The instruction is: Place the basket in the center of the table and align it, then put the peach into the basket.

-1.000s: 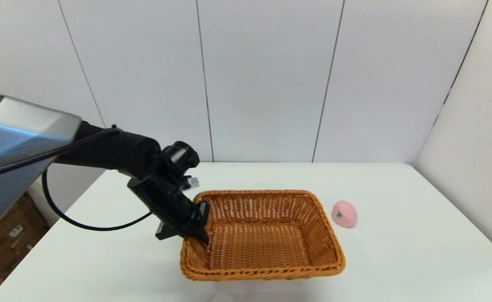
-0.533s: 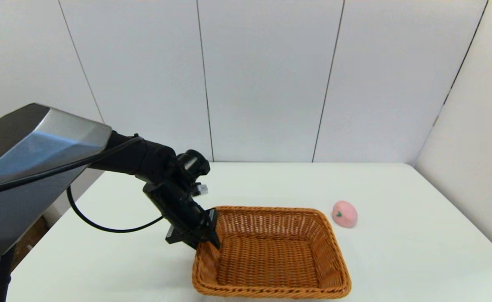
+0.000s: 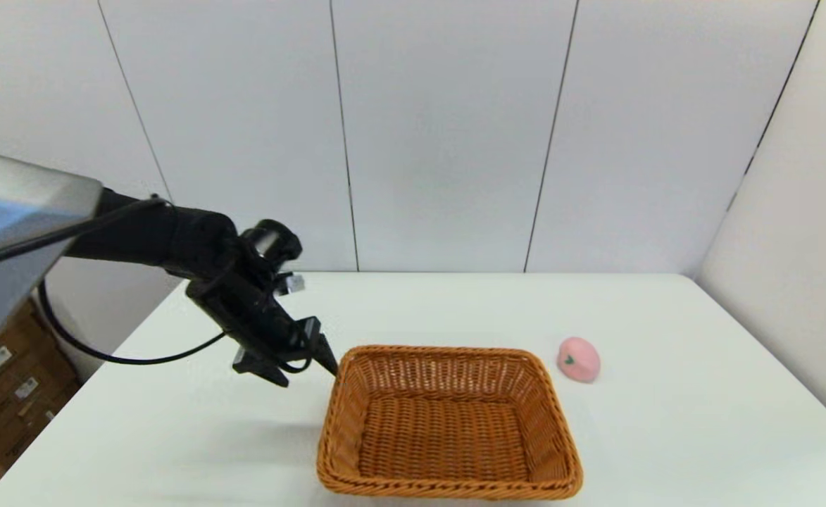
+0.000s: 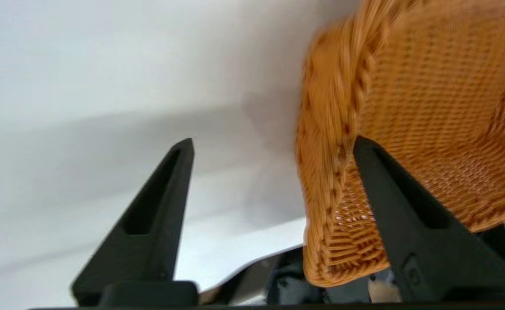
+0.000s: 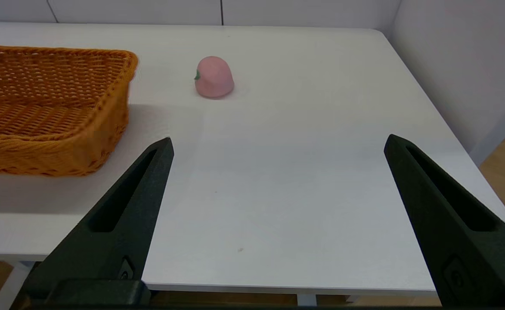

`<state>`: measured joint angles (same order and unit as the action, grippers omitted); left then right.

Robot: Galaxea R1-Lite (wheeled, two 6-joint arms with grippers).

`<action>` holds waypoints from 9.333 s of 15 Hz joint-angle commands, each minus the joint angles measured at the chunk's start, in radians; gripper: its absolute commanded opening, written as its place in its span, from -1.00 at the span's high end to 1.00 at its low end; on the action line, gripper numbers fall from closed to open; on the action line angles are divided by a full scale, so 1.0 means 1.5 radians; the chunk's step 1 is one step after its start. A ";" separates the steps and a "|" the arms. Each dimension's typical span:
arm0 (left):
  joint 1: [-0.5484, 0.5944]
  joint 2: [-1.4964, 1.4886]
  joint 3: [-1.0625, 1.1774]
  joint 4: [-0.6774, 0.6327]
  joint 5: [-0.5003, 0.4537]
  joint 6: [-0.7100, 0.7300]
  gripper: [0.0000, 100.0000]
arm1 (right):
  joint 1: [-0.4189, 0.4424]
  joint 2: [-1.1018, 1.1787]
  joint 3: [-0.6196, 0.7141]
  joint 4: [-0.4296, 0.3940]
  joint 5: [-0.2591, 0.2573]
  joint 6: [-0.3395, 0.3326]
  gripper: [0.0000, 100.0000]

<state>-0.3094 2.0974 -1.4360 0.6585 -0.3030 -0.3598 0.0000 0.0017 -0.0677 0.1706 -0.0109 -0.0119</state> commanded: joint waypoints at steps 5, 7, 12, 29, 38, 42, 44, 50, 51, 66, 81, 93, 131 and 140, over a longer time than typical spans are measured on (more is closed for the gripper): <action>0.202 -0.159 -0.017 0.109 0.000 0.108 -1.00 | 0.000 0.005 0.000 0.001 0.000 0.000 -1.00; 0.222 -0.227 0.035 0.110 0.017 0.131 -1.00 | 0.000 0.003 0.000 0.001 0.000 0.000 -1.00; 0.219 -0.558 0.242 0.105 0.043 0.168 -1.00 | 0.000 0.001 0.000 0.001 0.000 0.000 -1.00; 0.217 -1.291 0.830 -0.334 0.244 0.216 -1.00 | 0.000 0.000 0.000 -0.002 -0.001 0.002 -1.00; 0.207 -1.399 0.916 -0.341 0.222 0.227 -1.00 | 0.000 0.004 -0.026 0.004 -0.006 0.006 -1.00; 0.207 -1.399 0.916 -0.340 0.221 0.223 -1.00 | -0.027 0.379 -0.316 0.064 -0.003 0.058 -1.00; 0.207 -1.399 0.916 -0.340 0.221 0.223 -1.00 | -0.016 0.573 -0.445 0.059 0.000 0.087 -1.00; 0.207 -1.399 0.916 -0.340 0.223 0.223 -1.00 | 0.067 0.981 -0.630 0.067 0.000 0.118 -1.00; 0.207 -1.399 0.916 -0.340 0.224 0.222 -1.00 | 0.088 1.030 -0.646 0.068 -0.004 0.137 -1.00; 0.207 -1.399 0.915 -0.340 0.224 0.202 -1.00 | 0.111 1.429 -0.856 0.075 -0.006 0.235 -1.00; 0.207 -1.399 0.915 -0.340 0.224 0.202 -1.00 | 0.104 1.514 -0.869 0.076 -0.014 0.235 1.00; 0.207 -1.399 0.915 -0.340 0.224 0.201 -1.00 | 0.171 1.206 -0.875 0.241 0.044 0.240 1.00; 0.207 -1.399 0.915 -0.340 0.226 0.200 -1.00 | -0.220 1.114 -0.895 0.438 0.281 0.030 -1.00; 0.207 -1.399 0.915 -0.340 0.226 0.200 -1.00 | -0.120 0.755 -0.817 0.798 0.487 -0.123 -1.00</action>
<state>0.0013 -0.0013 -0.0630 0.1477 0.0349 -0.0591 -0.2111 1.3151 -1.3185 1.1772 0.6513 -0.0902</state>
